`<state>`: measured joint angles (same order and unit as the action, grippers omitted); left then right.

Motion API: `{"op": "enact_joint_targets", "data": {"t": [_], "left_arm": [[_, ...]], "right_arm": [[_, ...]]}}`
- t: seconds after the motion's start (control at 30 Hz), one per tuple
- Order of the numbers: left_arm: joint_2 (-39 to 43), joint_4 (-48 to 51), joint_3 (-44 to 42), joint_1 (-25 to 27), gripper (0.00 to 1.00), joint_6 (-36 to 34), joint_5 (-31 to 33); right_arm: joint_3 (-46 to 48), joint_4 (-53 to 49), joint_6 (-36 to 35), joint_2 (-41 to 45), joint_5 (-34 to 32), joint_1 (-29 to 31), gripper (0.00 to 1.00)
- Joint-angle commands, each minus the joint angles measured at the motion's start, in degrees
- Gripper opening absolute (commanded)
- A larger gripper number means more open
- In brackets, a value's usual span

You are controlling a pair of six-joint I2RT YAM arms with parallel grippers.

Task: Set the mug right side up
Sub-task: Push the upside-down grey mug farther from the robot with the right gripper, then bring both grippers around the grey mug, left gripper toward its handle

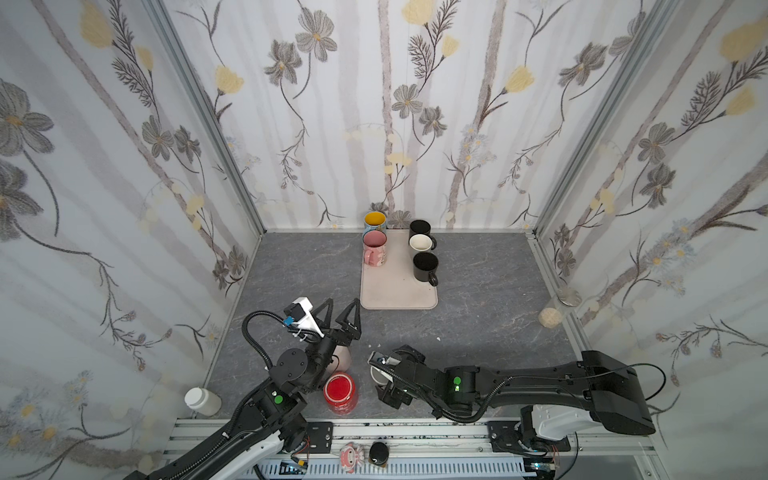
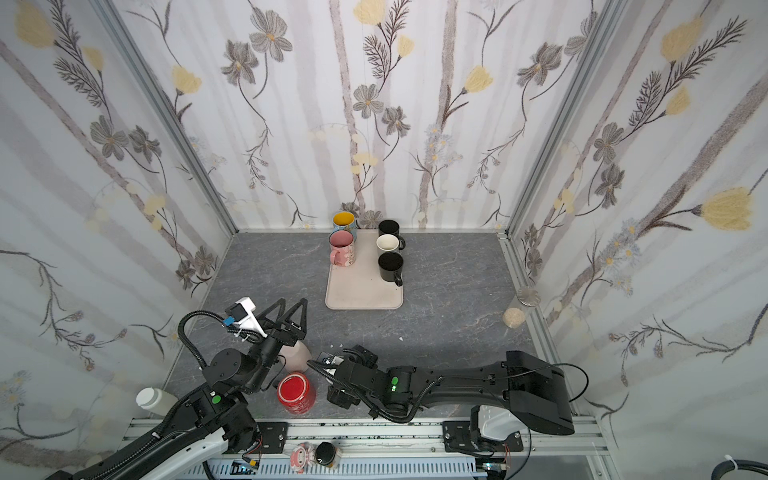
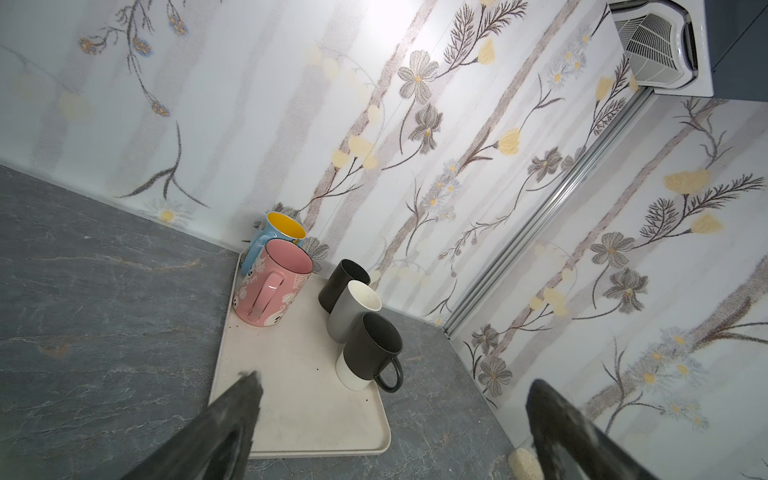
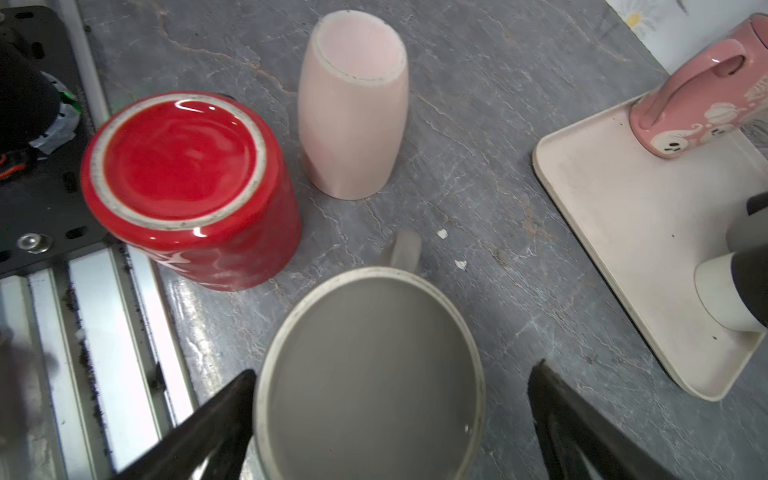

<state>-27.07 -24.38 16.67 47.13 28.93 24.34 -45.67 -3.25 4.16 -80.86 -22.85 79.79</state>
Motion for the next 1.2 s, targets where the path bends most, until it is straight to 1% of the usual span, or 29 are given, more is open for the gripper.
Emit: {"op": "enact_joint_targets", "data": {"t": [0.0, 0.1, 0.23, 0.3, 0.53, 0.6, 0.7, 0.77, 0.83, 0.93, 1.03, 1.17], "left_arm": [[-0.59, 0.12, -0.10, -0.03, 1.00, 0.14, -0.44], [-1.47, 0.33, 0.01, -0.07, 1.00, 0.25, -0.99], [-2.67, 1.38, 0.78, -0.03, 1.00, 0.26, -2.08], [-3.23, 2.50, 1.43, -0.04, 1.00, 0.24, -2.53], [-6.60, 7.99, 3.80, -0.03, 1.00, 0.29, -5.53], [-9.82, 11.84, 6.14, -0.05, 1.00, -0.19, -5.80], [-17.01, 18.87, 11.27, -0.05, 0.99, -1.04, -6.62], [-23.15, 22.63, 14.33, -0.12, 0.96, -0.79, -7.34], [-28.95, 25.13, 16.79, -0.16, 0.90, -0.46, -9.24], [-34.67, 25.73, 18.35, -0.11, 0.82, 0.61, -13.00], [-36.77, 24.17, 18.01, -0.12, 0.82, 1.60, -16.50], [-37.10, 21.28, 17.29, -0.12, 0.83, 1.83, -21.84]], "right_arm": [[2.05, 0.09, 2.94, 2.77, -4.17, -1.87, 1.00], [6.10, 1.85, 5.77, 5.87, -2.89, -5.51, 1.00], [7.77, 1.93, 10.55, 7.91, -0.79, -11.50, 1.00], [8.33, 2.02, 12.07, 8.80, 0.46, -13.46, 0.99], [10.46, 1.42, 15.60, 10.86, 0.94, -18.35, 1.00], [10.87, 1.13, 17.00, 11.33, 0.73, -19.46, 1.00], [11.63, 0.95, 18.86, 12.49, 0.78, -20.93, 1.00], [12.53, 1.82, 19.50, 13.91, 1.69, -21.72, 1.00], [13.36, 2.69, 20.37, 15.87, 2.52, -22.78, 1.00], [13.97, 3.16, 20.88, 18.31, 3.15, -23.92, 1.00], [14.56, 3.25, 20.87, 20.26, 3.25, -24.63, 1.00], [15.43, 3.25, 20.90, 21.94, 3.13, -25.29, 1.00]]}}
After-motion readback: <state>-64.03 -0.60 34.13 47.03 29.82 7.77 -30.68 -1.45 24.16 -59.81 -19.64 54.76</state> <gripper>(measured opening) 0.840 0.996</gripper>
